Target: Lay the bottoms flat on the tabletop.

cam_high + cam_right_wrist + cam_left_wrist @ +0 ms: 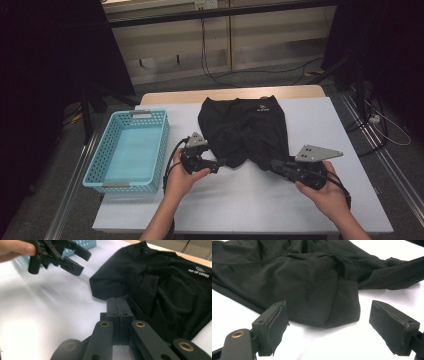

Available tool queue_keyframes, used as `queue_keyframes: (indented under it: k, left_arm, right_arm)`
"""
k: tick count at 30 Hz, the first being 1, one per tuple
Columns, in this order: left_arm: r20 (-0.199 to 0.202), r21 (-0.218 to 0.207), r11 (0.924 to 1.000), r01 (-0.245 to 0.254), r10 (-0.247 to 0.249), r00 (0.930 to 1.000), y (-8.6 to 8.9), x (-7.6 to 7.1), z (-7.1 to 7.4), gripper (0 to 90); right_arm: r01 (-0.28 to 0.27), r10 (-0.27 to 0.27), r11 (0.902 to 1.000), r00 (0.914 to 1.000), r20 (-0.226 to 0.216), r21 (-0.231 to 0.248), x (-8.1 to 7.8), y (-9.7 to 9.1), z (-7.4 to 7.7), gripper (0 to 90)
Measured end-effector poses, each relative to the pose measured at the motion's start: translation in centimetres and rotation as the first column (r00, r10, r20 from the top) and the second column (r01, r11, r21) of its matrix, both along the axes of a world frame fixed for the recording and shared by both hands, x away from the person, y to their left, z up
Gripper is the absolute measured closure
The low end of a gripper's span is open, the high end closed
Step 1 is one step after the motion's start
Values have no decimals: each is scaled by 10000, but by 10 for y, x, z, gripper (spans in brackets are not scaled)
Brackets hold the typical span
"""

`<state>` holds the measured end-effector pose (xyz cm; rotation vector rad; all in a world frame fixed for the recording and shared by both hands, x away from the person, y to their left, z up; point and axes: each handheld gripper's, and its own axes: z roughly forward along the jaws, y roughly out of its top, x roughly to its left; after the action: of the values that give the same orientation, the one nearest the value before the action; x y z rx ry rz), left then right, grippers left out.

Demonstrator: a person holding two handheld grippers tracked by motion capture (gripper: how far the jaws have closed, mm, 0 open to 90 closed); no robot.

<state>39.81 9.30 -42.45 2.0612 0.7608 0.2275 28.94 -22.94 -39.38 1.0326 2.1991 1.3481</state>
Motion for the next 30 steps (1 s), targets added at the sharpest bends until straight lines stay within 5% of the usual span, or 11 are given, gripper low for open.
queue_keyframes:
  k: [7, 11, 19, 24, 27, 30]
  left_arm:
    - [15, -11, 10000, 43, -43, 10000, -1, 0, 1, 156]
    - [10, -20, 10000, 46, -46, 10000, -1, -1, 1, 156]
    - [-74, 72, 9999, 153, -152, 9999, -4, -2, -1, 156]
    - [-71, 72, 9998, 202, -202, 9998, -5, -2, -2, 156]
    - [-80, 53, 9998, 199, -199, 9998, -5, -2, -2, 156]
    - [-79, 92, 9997, 243, -243, 9997, -6, -2, -2, 156]
  right_arm:
    - [-898, 901, 9958, 9958, -184, 180, -8, 19, 4, 900]
    - [-1179, 1189, 9928, 9906, -674, 194, -9, 34, -2, 755]
    - [430, -461, 9975, 9974, -546, -562, 5, 10, -13, 592]
    - [1909, -1962, 9786, 9782, -687, -762, 20, -21, -26, 551]
    - [2470, -2558, 9577, 9657, -438, -1473, 27, -38, -30, 522]
    - [2919, -3043, 9463, 9493, -782, -1386, 33, -55, -36, 521]
